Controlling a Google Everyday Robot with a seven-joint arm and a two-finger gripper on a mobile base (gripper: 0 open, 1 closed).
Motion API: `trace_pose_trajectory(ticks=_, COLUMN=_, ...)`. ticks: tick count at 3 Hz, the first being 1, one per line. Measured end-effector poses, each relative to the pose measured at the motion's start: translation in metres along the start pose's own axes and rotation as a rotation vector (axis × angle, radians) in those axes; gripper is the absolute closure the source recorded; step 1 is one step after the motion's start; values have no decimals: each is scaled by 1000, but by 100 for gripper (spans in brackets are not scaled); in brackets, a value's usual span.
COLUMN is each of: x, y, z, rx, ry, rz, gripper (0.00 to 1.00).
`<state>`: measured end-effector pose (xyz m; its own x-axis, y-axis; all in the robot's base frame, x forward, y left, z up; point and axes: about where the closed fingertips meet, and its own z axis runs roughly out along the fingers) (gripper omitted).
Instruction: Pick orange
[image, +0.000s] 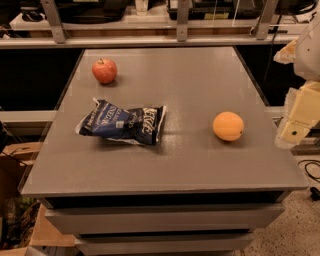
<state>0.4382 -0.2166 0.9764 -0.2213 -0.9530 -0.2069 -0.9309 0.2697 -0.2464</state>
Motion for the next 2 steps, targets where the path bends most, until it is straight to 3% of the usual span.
trace_pose_trajectory(ticks=1, x=0, y=0, z=0, rx=0, ry=0, rz=0, gripper=0)
trace_pose_trajectory(ticks=2, x=-6, y=-8, z=4, rx=6, ry=-58, rz=26, gripper=0)
